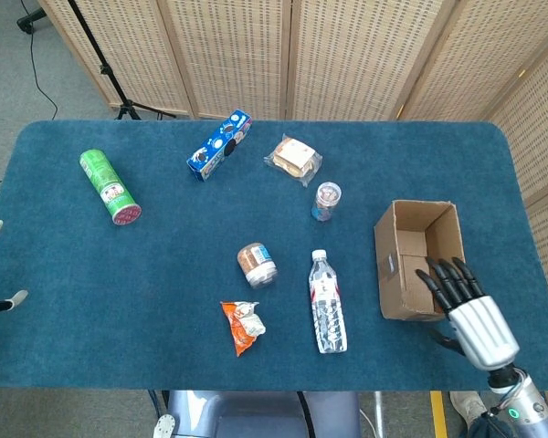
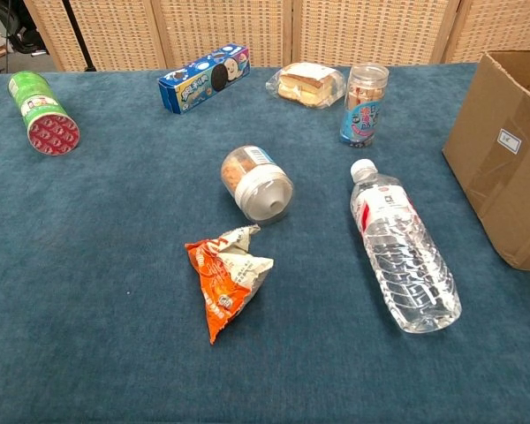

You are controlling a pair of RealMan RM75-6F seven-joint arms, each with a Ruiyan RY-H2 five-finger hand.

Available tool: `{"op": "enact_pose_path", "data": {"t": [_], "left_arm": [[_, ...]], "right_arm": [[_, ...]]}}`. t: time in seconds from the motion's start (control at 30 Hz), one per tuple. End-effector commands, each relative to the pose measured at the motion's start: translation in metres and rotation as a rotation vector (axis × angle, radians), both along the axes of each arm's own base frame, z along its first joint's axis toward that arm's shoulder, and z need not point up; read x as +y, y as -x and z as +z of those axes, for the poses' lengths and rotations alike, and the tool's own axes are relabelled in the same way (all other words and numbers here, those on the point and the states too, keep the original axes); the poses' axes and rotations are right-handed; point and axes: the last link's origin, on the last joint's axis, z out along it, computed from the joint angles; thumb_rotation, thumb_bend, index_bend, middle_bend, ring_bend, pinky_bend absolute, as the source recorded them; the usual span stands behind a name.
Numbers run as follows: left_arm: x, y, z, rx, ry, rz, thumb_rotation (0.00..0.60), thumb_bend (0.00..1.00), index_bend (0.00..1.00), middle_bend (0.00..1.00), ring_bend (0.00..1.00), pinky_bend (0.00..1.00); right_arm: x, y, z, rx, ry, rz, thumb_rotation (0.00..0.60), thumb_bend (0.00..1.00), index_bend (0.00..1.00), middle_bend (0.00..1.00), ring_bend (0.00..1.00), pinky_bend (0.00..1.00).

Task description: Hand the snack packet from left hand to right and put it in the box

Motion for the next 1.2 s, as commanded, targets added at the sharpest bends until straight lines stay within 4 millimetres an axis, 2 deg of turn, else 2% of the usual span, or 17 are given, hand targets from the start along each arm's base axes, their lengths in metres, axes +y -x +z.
{"op": "enact_pose_path", "data": {"t": [0.03,0.17,0.33,0.4,0.53,0.7,0.97,1.1,1.2], "left_arm": [[-0.004,0.0,0.007,-0.009,-0.002,-0.015,0.6,0.0,0.0,0.0,0.0,0.0],[-0.006,0.0,0.008,-0.02,0.0,-0.022,0.6,0.0,0.0,0.0,0.0,0.0],[-0.006,0.0,0.009,-0.025,0.005,-0.029,0.6,0.0,0.0,0.0,0.0,0.0],[-0.006,0.0,0.009,-0.024,0.005,-0.031,0.6,0.0,0.0,0.0,0.0,0.0],[-0.005,0.001,0.009,-0.028,0.007,-0.026,0.6,0.0,0.0,0.0,0.0,0.0],[-0.004,0.003,0.01,-0.037,0.01,-0.024,0.6,0.0,0.0,0.0,0.0,0.0],[-0.003,0.004,0.012,-0.048,0.018,-0.021,0.6,0.0,0.0,0.0,0.0,0.0],[-0.003,0.004,0.013,-0.055,0.018,-0.023,0.6,0.0,0.0,0.0,0.0,0.0],[-0.003,0.005,0.013,-0.057,0.016,-0.023,0.6,0.0,0.0,0.0,0.0,0.0]], "right_arm": [[-0.017,-0.056,-0.02,0.088,-0.098,0.203,0.6,0.0,0.0,0.0,0.0,0.0],[-0.02,-0.094,-0.044,0.127,-0.228,0.286,0.6,0.0,0.0,0.0,0.0,0.0],[-0.021,-0.124,-0.075,0.155,-0.363,0.326,0.6,0.0,0.0,0.0,0.0,0.0],[-0.025,-0.141,-0.098,0.192,-0.424,0.35,0.6,0.0,0.0,0.0,0.0,0.0],[-0.034,-0.162,-0.136,0.271,-0.469,0.37,0.6,0.0,0.0,0.0,0.0,0.0],[-0.043,-0.179,-0.173,0.349,-0.469,0.385,0.6,0.0,0.0,0.0,0.0,0.0],[-0.046,-0.193,-0.198,0.374,-0.446,0.367,0.6,0.0,0.0,0.0,0.0,0.0],[-0.047,-0.192,-0.209,0.414,-0.429,0.358,0.6,0.0,0.0,0.0,0.0,0.06],[-0.048,-0.192,-0.217,0.437,-0.411,0.358,0.6,0.0,0.04,0.01,0.0,0.15]]}}
